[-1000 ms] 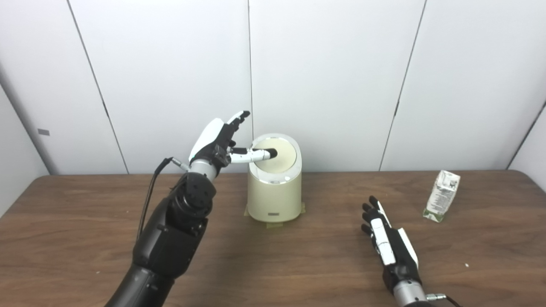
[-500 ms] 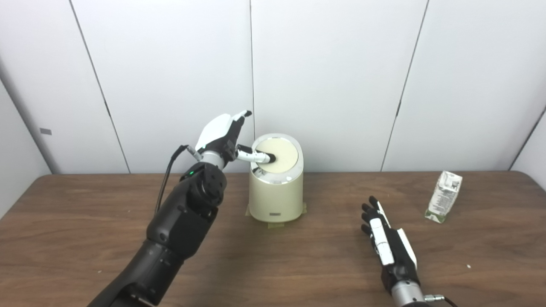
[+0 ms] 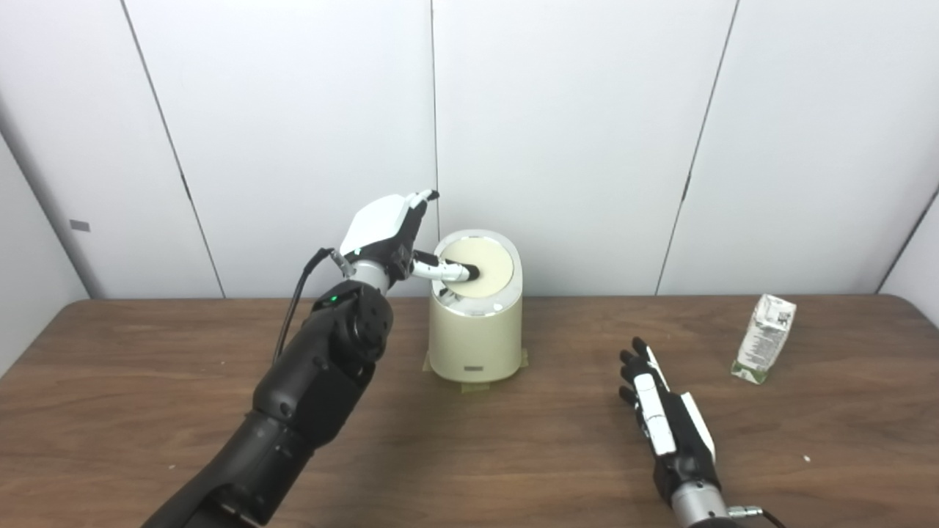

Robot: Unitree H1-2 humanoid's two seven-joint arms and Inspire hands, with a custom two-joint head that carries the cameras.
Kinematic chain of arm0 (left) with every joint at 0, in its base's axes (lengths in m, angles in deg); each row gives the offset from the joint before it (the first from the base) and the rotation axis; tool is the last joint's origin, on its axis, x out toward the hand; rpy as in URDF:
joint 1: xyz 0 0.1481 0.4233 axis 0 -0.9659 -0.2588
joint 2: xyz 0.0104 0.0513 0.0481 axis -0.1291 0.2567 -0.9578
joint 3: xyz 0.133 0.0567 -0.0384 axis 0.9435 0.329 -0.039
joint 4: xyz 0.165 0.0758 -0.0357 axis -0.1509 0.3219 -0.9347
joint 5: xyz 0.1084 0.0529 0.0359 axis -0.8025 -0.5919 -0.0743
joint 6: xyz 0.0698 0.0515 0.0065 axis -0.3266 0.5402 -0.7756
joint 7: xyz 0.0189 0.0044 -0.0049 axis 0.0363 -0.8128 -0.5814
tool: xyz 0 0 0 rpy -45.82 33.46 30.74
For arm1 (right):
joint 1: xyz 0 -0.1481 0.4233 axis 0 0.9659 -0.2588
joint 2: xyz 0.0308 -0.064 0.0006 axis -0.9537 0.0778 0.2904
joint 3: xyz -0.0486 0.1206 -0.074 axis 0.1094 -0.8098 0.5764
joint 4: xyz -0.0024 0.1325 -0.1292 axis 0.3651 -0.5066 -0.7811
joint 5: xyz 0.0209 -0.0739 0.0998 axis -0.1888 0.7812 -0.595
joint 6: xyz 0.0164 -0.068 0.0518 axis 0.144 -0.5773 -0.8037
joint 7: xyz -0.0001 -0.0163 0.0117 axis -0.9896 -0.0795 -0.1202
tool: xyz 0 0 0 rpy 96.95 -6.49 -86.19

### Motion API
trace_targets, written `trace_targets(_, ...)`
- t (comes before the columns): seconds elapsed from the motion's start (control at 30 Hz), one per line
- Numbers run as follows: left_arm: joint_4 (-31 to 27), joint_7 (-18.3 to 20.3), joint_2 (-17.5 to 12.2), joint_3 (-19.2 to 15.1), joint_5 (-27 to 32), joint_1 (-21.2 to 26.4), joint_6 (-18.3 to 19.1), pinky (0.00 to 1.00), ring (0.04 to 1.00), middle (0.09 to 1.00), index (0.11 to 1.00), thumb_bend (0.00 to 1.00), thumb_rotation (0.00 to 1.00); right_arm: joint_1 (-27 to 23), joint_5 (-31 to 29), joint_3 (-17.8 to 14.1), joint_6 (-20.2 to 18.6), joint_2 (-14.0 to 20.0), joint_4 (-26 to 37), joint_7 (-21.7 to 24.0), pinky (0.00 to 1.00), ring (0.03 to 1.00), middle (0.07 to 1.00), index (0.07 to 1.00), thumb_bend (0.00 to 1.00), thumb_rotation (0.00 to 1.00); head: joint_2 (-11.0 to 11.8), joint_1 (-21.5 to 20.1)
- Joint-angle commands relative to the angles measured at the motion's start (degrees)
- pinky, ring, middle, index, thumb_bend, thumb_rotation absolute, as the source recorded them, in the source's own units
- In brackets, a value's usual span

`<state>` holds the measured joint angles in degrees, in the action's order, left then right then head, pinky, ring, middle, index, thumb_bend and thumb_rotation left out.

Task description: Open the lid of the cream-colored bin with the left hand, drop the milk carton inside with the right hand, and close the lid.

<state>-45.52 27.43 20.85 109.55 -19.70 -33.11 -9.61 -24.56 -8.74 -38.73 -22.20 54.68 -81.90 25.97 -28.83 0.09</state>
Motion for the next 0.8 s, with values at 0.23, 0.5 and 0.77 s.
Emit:
trace_targets(0.23,-1.47,1.72,-3.13,4.37,-6.94,3.51,-1.90,0.99,0.967,0.971,0.961,0.95,0.17,-2.52,-1.46,-1.51,2.71,0.99,0.45,0.37,0.97,0.963,0.965,1.000,0.63,1.00,-0.81,0.11)
trace_targets(0.5,-0.32,2.44,-4.43,8.52,-12.68,3.85,-3.64,0.99,0.984,0.976,0.971,1.00,0.05,-2.45,-1.15,-1.29,2.47,0.61,0.86,-0.07,0.96,0.958,0.961,1.000,0.64,1.00,-1.23,0.03)
trace_targets(0.77,-0.19,3.67,-4.19,7.10,-12.33,3.19,-4.48,0.86,0.945,0.957,0.961,1.00,0.05,-2.35,-0.99,-0.98,1.76,0.13,1.98,-0.04,0.96,0.959,0.961,1.000,0.63,1.00,-1.44,0.01)
